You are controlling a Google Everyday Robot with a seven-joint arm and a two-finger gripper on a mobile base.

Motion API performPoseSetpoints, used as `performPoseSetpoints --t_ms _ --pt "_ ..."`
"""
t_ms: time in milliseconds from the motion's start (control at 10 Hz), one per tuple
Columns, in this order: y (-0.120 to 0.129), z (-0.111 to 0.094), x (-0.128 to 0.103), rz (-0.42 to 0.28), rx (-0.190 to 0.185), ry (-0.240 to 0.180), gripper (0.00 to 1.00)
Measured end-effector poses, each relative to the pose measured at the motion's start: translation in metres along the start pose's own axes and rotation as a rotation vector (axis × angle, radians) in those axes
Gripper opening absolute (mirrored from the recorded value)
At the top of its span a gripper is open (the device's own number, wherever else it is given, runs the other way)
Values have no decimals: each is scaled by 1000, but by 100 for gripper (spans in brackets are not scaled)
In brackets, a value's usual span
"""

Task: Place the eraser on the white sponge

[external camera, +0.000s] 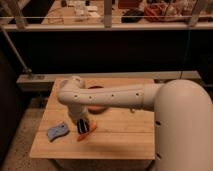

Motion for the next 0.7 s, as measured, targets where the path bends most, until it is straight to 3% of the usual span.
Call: performPoseSetpoints --t_ms 700 --pt "-40 7 7 -67 0 15 0"
